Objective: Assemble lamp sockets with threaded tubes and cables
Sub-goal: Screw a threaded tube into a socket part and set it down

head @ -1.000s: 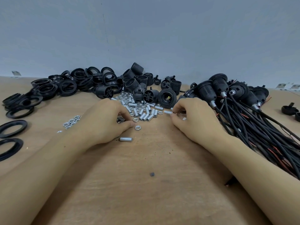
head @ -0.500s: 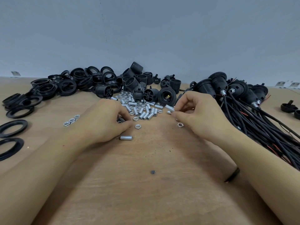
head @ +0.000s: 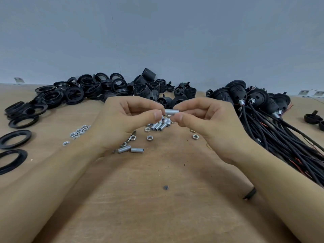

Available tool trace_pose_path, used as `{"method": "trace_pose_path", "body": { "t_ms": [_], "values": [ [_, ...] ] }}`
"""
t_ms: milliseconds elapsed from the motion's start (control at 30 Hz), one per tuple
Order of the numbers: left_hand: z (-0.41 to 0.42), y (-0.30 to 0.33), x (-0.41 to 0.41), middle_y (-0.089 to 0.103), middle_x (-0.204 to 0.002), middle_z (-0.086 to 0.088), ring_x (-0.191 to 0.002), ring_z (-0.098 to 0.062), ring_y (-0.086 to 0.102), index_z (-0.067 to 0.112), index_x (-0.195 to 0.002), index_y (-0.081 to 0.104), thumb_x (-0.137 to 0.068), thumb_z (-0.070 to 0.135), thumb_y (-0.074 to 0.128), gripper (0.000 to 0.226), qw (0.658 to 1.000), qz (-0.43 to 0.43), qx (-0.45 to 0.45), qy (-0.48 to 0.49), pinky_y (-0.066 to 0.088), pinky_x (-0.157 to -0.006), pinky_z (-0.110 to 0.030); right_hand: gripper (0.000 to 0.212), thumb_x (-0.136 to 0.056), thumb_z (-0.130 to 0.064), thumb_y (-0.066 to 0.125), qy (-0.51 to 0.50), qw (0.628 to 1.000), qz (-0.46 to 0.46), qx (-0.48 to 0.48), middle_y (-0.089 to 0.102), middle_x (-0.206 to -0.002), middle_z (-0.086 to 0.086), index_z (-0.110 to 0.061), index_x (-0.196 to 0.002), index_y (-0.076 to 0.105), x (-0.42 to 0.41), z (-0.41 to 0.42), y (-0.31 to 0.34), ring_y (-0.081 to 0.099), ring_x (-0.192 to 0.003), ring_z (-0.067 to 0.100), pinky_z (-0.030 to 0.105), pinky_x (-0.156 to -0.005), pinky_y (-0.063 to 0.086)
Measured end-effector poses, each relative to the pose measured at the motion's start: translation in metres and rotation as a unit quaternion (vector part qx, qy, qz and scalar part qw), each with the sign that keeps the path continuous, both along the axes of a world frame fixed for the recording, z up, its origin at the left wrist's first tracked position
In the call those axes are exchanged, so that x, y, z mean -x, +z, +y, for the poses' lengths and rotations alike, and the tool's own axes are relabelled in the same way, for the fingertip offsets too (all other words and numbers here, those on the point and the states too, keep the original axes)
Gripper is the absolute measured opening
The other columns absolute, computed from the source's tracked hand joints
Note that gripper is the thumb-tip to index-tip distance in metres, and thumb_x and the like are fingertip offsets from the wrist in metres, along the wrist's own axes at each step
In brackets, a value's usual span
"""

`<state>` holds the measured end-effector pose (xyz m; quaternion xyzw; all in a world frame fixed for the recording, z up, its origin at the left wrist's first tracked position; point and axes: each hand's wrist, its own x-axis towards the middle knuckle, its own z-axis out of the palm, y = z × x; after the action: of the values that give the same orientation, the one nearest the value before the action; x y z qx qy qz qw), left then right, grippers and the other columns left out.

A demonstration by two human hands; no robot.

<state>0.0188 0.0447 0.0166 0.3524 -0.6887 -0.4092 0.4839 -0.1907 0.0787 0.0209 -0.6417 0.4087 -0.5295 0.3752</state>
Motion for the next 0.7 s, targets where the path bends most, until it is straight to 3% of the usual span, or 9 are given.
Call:
{"method": "trace_pose_path", "body": {
  "t_ms": [167, 333, 467, 600, 700],
  "values": [
    [0.0009, -0.0037, 0.004, 0.076, -0.101, -0.015, -0.098, -0.03, 0.073, 0.01, -0.098, 0.079, -0.078, 0.023, 0.078, 0.024, 0.996, 0.065, -0.042, -0.046, 0.057, -0.088, -0.034, 0.011, -0.081, -0.009, 0.076, 0.016, 0.999, 0.006, 0.03, 0.075, -0.076, 0.001, -0.017, -0.087, 0.075, -0.0009, 0.0021, 0.0017, 0.069, -0.07, 0.008, 0.014, -0.061, 0.049],
    [0.0043, -0.0012, 0.0066, 0.076, -0.097, -0.015, -0.091, -0.028, 0.074, 0.011, -0.093, 0.08, -0.075, 0.024, 0.076, 0.022, 0.995, 0.078, -0.055, -0.04, 0.058, -0.083, -0.031, 0.018, -0.083, 0.001, 0.073, -0.005, 0.99, 0.084, 0.116, 0.072, -0.074, -0.01, -0.016, -0.089, 0.073, -0.0001, 0.0025, -0.0021, 0.066, -0.069, 0.003, 0.011, -0.062, 0.048],
    [0.0055, 0.0001, 0.0081, 0.076, -0.096, -0.018, -0.088, -0.025, 0.074, 0.007, -0.095, 0.078, -0.072, 0.021, 0.075, 0.027, 0.99, 0.091, -0.092, -0.054, 0.058, -0.079, -0.027, 0.016, -0.086, -0.006, 0.072, -0.057, 0.942, 0.222, 0.246, 0.071, -0.087, -0.008, -0.016, -0.098, 0.074, -0.0001, 0.0045, -0.0041, 0.066, -0.082, 0.006, 0.014, -0.076, 0.051],
    [0.0063, 0.0026, 0.0075, 0.076, -0.094, -0.018, -0.086, -0.024, 0.073, 0.006, -0.093, 0.079, -0.071, 0.019, 0.075, 0.025, 0.986, 0.111, -0.109, -0.056, 0.058, -0.08, -0.028, 0.013, -0.087, -0.011, 0.072, -0.055, 0.948, 0.208, 0.232, 0.071, -0.085, -0.01, -0.019, -0.097, 0.072, 0.0004, 0.0066, -0.0028, 0.066, -0.08, 0.003, 0.014, -0.073, 0.052],
    [0.0063, 0.0024, 0.008, 0.075, -0.092, -0.018, -0.078, -0.019, 0.073, 0.003, -0.093, 0.079, -0.073, 0.016, 0.073, 0.025, 0.978, 0.126, -0.152, -0.069, 0.058, -0.073, -0.025, 0.012, -0.087, -0.008, 0.071, -0.076, 0.915, 0.267, 0.293, 0.069, -0.084, -0.006, -0.014, -0.098, 0.073, 0.0002, 0.0061, -0.0024, 0.063, -0.079, 0.007, 0.02, -0.074, 0.051]
  ]
}}
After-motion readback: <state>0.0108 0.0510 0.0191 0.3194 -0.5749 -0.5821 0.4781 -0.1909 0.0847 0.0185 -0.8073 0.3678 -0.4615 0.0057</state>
